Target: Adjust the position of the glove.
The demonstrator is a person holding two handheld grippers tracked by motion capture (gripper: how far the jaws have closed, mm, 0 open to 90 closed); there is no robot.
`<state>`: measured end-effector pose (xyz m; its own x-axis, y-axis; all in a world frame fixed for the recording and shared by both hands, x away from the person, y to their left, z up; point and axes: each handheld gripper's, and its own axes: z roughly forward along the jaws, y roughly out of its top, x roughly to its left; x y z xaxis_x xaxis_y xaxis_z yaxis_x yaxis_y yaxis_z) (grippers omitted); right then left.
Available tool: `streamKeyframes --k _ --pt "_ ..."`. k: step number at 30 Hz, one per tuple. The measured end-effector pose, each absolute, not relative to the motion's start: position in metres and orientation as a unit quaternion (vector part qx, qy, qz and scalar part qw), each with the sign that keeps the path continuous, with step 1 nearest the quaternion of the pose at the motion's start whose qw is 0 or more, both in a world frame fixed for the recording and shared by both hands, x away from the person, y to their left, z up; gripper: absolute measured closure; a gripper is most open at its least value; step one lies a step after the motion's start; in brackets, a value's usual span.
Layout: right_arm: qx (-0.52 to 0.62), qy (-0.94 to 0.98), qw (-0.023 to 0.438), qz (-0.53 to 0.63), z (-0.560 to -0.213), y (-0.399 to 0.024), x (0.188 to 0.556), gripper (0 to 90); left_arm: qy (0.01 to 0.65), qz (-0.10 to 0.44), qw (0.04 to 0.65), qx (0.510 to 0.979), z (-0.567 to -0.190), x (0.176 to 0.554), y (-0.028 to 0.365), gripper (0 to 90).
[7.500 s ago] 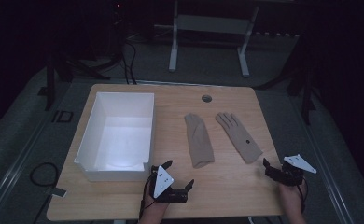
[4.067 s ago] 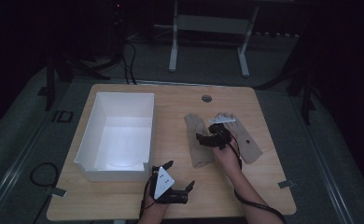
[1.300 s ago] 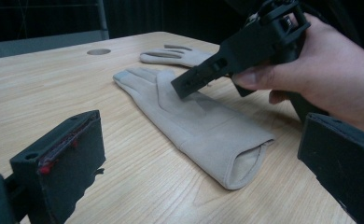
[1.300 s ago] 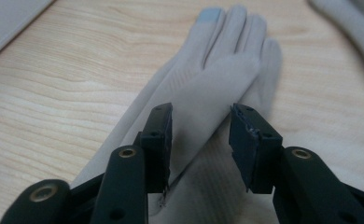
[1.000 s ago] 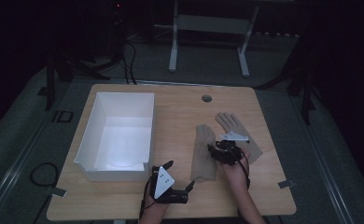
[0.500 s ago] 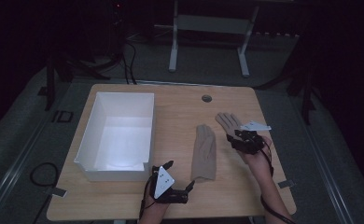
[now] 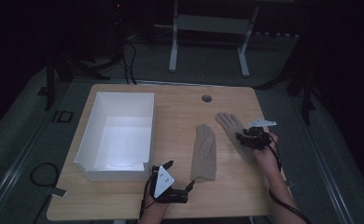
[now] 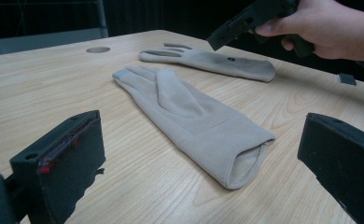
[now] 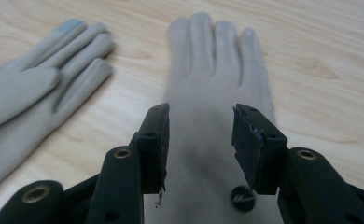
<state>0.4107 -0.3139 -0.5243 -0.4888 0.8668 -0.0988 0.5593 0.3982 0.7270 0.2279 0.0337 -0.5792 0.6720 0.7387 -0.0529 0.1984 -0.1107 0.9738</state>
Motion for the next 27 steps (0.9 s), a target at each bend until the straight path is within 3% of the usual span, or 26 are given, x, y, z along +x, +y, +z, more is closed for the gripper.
streamKeyframes --k 9,19,23,27 --pt "0.458 0.793 0.237 0.325 -0.532 -0.316 0.433 52.4 0.333 0.234 0.579 0.707 -0.579 0.228 0.034 0.9" --pt "0.468 0.791 0.222 0.326 -0.554 -0.314 0.441 54.6 0.333 0.230 0.581 0.706 -0.579 0.228 0.034 1.0" --pt "0.466 0.790 0.215 0.335 -0.556 -0.315 0.441 61.1 0.334 0.230 0.581 0.706 -0.579 0.228 0.034 1.0" --pt "0.466 0.793 0.206 0.334 -0.555 -0.310 0.440 73.9 0.332 0.232 0.580 0.707 -0.579 0.228 0.034 0.9"
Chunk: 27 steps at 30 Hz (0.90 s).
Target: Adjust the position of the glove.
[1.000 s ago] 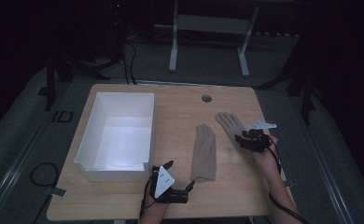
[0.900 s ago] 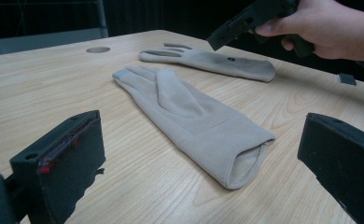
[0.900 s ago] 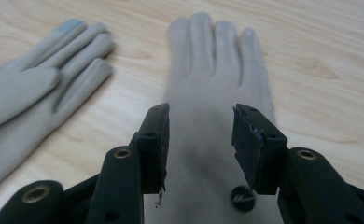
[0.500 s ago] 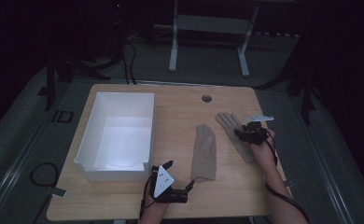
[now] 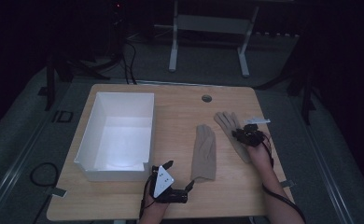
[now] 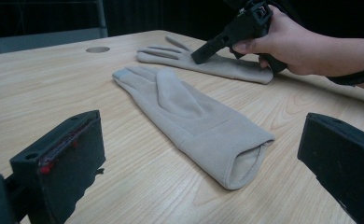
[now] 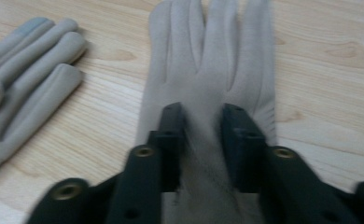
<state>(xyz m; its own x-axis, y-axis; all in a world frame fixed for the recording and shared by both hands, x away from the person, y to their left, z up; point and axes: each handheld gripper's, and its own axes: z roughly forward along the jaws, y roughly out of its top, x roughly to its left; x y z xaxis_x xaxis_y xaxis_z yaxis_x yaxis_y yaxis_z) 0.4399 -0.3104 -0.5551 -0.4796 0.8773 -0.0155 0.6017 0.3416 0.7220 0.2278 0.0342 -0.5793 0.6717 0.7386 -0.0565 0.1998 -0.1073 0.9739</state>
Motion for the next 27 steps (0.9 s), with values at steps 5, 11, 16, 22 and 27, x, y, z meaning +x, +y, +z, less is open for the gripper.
streamKeyframes --k 5,11,16,22,27 --pt "0.505 0.764 0.208 0.343 -0.545 -0.307 0.435 77.5 0.332 0.231 0.582 0.705 -0.579 0.228 0.035 1.0" --pt "0.516 0.740 0.231 0.363 -0.519 -0.307 0.420 77.7 0.332 0.231 0.580 0.707 -0.579 0.228 0.034 1.0" --pt "0.534 0.716 0.247 0.376 -0.493 -0.310 0.400 77.7 0.328 0.233 0.585 0.704 -0.580 0.227 0.035 0.9" --pt "0.571 0.678 0.263 0.382 -0.481 -0.322 0.363 77.6 0.326 0.235 0.585 0.704 -0.580 0.226 0.035 1.0" --pt "0.608 0.655 0.269 0.360 -0.491 -0.328 0.343 77.5 0.325 0.238 0.581 0.708 -0.580 0.226 0.034 1.0"
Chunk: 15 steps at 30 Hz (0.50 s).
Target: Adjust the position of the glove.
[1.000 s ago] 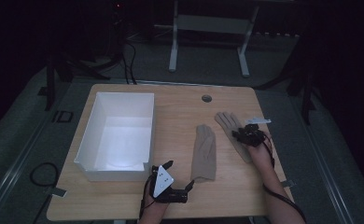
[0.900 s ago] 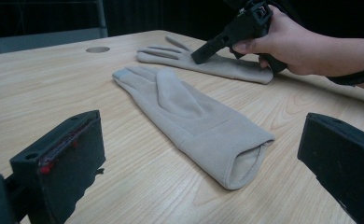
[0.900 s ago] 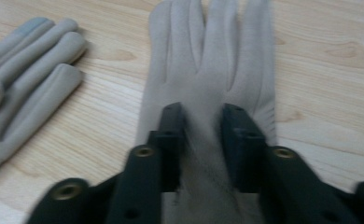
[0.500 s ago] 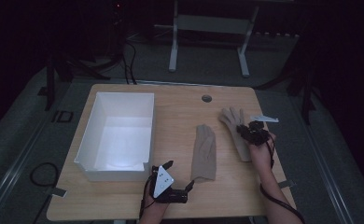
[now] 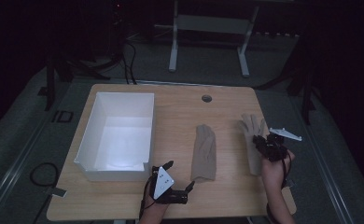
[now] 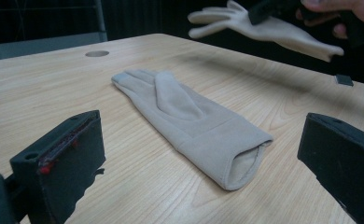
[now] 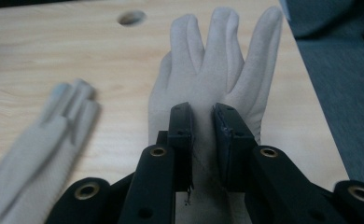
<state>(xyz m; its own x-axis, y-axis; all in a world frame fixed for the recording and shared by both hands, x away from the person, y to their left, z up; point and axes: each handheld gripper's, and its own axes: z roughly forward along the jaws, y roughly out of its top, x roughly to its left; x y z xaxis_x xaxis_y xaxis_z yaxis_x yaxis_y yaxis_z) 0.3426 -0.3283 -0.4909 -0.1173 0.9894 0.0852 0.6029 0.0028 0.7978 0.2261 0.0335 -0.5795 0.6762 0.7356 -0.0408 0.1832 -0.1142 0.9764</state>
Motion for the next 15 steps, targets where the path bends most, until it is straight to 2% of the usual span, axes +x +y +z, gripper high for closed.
streamKeyframes --k 9,15 --pt "0.634 0.656 0.248 0.327 -0.527 -0.332 0.340 75.7 0.318 0.236 0.581 0.711 -0.579 0.226 0.031 1.0" --pt "0.637 0.662 0.239 0.314 -0.552 -0.334 0.342 71.4 0.316 0.235 0.581 0.712 -0.579 0.226 0.031 1.0"
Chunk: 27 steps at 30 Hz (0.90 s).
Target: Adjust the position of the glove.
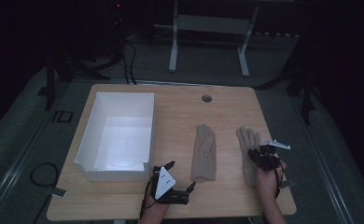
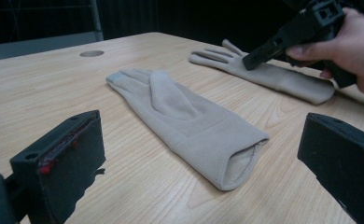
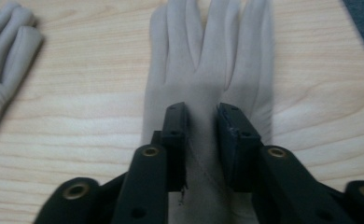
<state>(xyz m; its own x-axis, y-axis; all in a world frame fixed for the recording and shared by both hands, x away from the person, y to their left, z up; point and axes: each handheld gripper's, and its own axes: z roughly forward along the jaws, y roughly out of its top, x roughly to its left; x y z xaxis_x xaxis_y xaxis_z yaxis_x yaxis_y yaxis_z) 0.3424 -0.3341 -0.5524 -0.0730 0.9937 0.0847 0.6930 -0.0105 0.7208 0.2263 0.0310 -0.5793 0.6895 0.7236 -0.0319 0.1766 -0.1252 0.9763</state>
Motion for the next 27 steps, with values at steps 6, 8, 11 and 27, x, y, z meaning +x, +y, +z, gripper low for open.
streamKeyframes --k 6,8,11,27 --pt "0.632 0.662 0.243 0.321 -0.549 -0.333 0.340 64.3 0.316 0.233 0.582 0.712 -0.579 0.226 0.031 1.0" --pt "0.623 0.664 0.252 0.327 -0.541 -0.334 0.339 62.8 0.317 0.233 0.582 0.712 -0.579 0.227 0.031 1.0" --pt "0.593 0.679 0.259 0.347 -0.527 -0.338 0.338 56.5 0.317 0.232 0.582 0.712 -0.579 0.227 0.032 1.0" --pt "0.423 0.803 0.229 0.353 -0.503 -0.371 0.342 52.1 0.319 0.232 0.583 0.710 -0.579 0.227 0.032 1.0"
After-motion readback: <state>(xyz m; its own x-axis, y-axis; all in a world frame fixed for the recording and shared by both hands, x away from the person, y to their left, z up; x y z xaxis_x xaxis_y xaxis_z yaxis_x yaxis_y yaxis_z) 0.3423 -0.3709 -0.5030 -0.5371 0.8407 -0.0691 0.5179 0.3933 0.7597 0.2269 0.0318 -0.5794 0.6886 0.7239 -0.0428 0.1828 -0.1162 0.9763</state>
